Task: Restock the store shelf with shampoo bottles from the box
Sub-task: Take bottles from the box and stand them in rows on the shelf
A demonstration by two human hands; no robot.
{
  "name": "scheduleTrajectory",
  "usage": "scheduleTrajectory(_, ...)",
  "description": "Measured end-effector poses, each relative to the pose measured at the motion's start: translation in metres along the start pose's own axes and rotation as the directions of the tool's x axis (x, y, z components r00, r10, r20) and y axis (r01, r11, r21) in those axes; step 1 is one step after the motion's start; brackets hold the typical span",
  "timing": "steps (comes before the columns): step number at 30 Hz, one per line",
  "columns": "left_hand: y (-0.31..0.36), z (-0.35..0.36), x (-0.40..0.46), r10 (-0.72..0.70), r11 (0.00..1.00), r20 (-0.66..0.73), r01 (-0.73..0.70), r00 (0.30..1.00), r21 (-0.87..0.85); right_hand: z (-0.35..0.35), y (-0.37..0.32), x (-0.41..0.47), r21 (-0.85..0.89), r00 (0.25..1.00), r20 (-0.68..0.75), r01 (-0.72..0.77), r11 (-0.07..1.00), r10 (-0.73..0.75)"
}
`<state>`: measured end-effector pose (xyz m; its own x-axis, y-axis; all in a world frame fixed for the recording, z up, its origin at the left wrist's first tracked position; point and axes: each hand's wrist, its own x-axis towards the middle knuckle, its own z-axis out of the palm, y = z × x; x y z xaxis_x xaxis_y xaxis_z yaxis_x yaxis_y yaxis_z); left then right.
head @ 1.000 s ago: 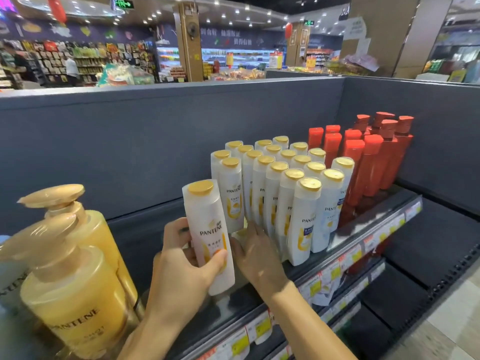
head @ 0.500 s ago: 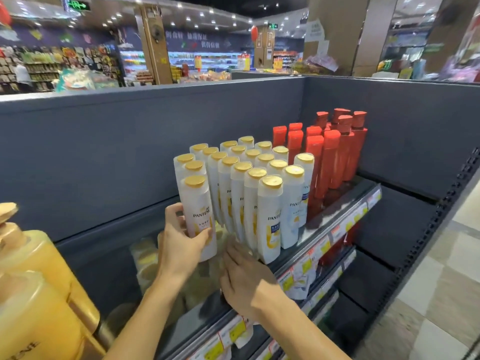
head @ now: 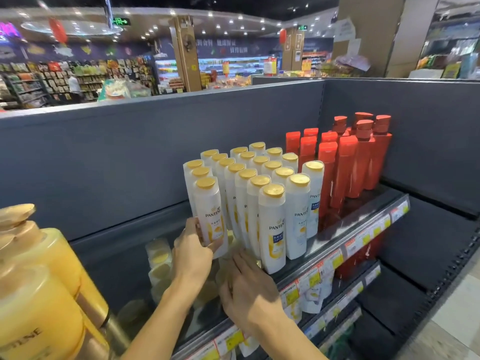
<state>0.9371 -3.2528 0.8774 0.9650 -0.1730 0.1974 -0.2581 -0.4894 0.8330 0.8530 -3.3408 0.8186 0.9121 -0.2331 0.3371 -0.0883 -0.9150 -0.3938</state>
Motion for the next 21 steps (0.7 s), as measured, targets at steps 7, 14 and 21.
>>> scheduleTrajectory(7, -0.002, 0.002, 0.000, -0.018, 1.000, 0.019, 0.018, 1.000, -0.017, 0.005, 0.002, 0.002, -0.015, 1.000, -0.011, 0.013, 1.000, -0.013)
scheduleTrajectory(14, 0.000, 0.009, 0.002, -0.037, 0.994, 0.010, 0.038, 0.999, -0.102, 0.008, -0.002, 0.002, 0.000, 0.997, -0.064, 0.053, 0.999, -0.053)
scheduleTrajectory(21, 0.001, 0.016, 0.008, -0.055, 0.963, -0.038, 0.043, 0.998, -0.266, 0.004, 0.000, 0.005, -0.039, 0.999, 0.047, 0.025, 0.999, -0.023)
